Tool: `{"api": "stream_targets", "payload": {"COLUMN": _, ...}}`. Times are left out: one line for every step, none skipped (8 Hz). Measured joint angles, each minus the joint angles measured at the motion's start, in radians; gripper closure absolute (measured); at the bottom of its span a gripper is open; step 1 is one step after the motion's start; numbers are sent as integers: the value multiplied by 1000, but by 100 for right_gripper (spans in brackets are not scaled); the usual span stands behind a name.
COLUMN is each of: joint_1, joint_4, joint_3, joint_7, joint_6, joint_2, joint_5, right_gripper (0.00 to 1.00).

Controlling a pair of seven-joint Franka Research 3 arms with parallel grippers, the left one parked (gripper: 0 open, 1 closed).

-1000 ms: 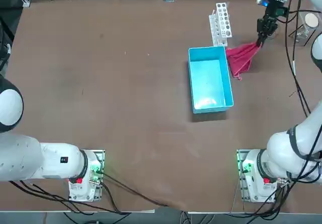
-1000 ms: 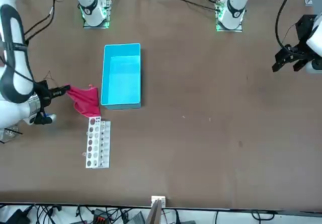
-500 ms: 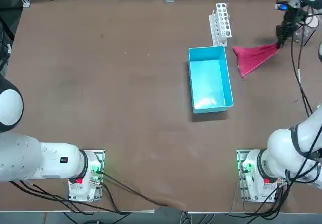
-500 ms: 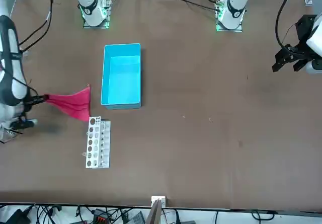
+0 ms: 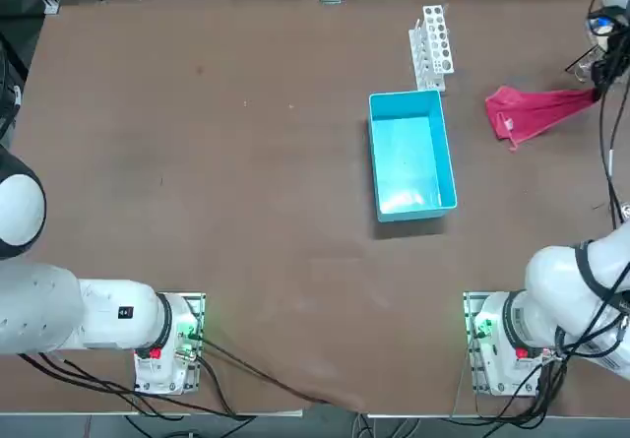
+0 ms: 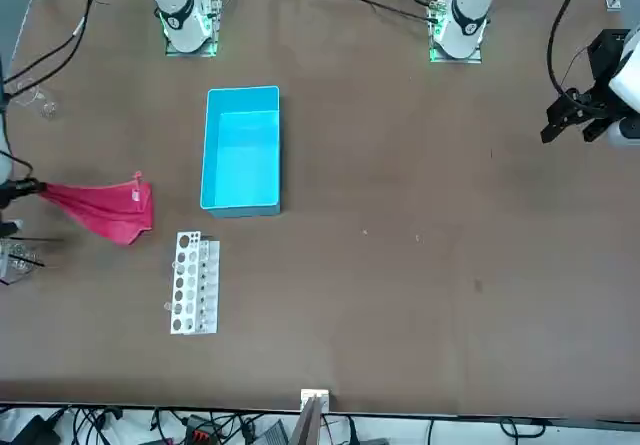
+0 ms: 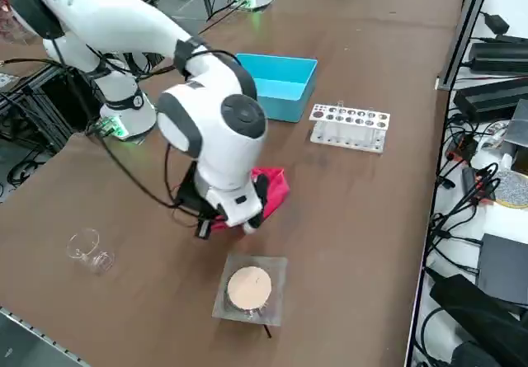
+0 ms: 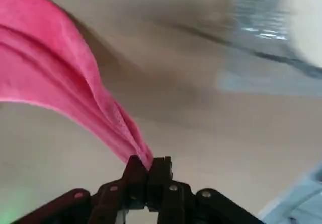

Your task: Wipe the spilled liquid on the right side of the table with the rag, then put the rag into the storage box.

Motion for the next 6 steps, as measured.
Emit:
{"api": "stream_targets", "payload": {"joint_1": -8, "joint_4": 33, "joint_3": 0, "joint_7": -39, "joint_6": -3, "joint_2": -2, "joint_5": -34, "right_gripper": 98}}
{"api": "stream_targets", "payload": {"joint_1": -12, "joint_4": 54, "joint_3": 0, "joint_7": -62, "joint_6": -30, "joint_2": -3, "joint_5": -39, "right_gripper": 98}}
{"api": "stream_targets", "payload": {"joint_1": -11, "joint_4": 63, "joint_3": 3, "joint_7": -72, "joint_6": -82, "joint_2": -6, "joint_5": -16, "right_gripper": 98}}
{"api": "stream_targets", "payload": {"joint_1": -2, "joint_4": 68, "joint_3": 15, "joint_7": -73, "joint_6": -131, "joint_2": -15, "joint_5": 25, "right_gripper": 98}}
{"api": "stream_targets", "payload": {"joint_1": 24, "joint_4": 73, "joint_3": 32, "joint_7": -42, "joint_6": -177, "joint_2": -36, "joint_5": 64, "right_gripper": 98}}
{"api": "stream_targets", "payload": {"joint_1": 66, "joint_4": 77, "joint_3": 44, "joint_7": 32, "joint_6": -220, "joint_2": -69, "joint_5": 110, "right_gripper": 98}}
